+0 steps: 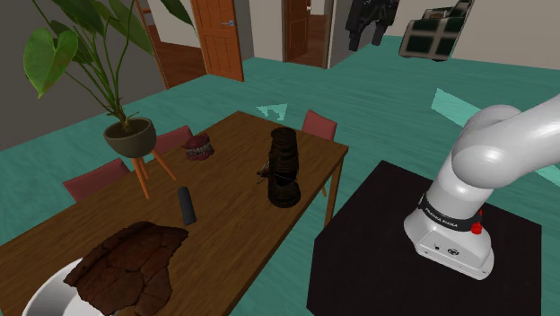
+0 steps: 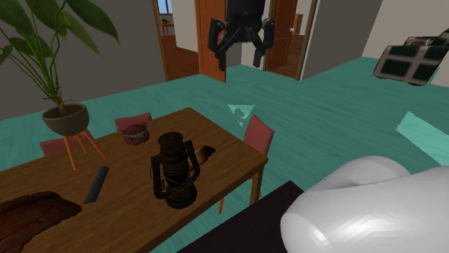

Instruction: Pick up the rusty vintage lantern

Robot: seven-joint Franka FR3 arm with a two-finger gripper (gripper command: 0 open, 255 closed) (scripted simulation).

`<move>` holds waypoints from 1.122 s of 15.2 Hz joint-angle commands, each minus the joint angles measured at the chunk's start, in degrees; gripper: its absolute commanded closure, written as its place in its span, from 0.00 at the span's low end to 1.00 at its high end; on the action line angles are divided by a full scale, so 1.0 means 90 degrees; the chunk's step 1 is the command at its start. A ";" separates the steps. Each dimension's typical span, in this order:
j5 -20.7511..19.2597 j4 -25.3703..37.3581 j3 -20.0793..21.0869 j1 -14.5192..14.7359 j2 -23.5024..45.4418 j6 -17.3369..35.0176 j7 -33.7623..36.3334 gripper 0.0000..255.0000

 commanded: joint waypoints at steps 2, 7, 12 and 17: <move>0.0049 0.0040 0.0086 0.0015 0.0219 0.0065 0.0120 0.00; 0.0261 0.0341 0.0484 0.0080 0.1374 0.0353 0.0705 0.00; 0.0404 0.0810 0.0819 0.0148 0.2612 0.0565 0.1269 0.00; 0.0478 0.1442 0.1080 0.0234 0.3911 0.0680 0.1813 0.00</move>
